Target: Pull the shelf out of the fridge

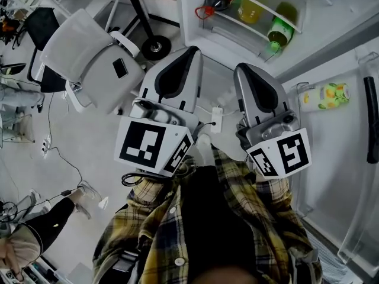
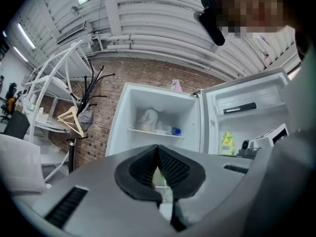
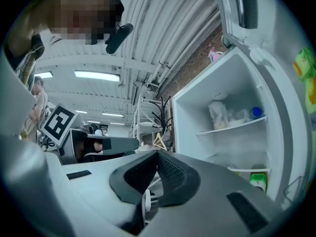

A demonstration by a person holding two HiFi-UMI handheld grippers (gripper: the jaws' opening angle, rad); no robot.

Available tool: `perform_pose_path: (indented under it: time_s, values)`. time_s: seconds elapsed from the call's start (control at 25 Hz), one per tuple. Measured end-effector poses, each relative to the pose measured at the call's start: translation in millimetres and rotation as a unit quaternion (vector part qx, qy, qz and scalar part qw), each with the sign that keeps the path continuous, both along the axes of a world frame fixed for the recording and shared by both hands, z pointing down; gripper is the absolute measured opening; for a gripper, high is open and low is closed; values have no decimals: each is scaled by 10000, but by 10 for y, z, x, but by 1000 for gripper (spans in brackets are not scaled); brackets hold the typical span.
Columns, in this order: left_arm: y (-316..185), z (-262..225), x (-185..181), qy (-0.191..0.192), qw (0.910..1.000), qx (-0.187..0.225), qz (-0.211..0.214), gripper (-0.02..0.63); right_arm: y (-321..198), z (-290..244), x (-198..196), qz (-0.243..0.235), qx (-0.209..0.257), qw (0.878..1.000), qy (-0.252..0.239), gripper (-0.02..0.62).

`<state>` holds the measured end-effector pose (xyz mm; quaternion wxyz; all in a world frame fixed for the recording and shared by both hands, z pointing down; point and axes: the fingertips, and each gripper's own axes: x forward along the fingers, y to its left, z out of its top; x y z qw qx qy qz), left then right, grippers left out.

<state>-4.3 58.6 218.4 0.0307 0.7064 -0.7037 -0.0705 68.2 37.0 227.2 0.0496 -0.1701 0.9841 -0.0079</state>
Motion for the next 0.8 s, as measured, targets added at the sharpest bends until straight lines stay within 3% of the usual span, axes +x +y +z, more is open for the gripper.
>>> perform_pose_path:
  time_s: [0.36,0.8]
  values:
    - [-436,-27,-39,-46,9996,16,286,3,-359,53,10,302,-33,9995,12,17]
    - [-1354,25,-428,-84,9881,-11,1538,3,-1087,139,-463,1414,-72,9899,52,17]
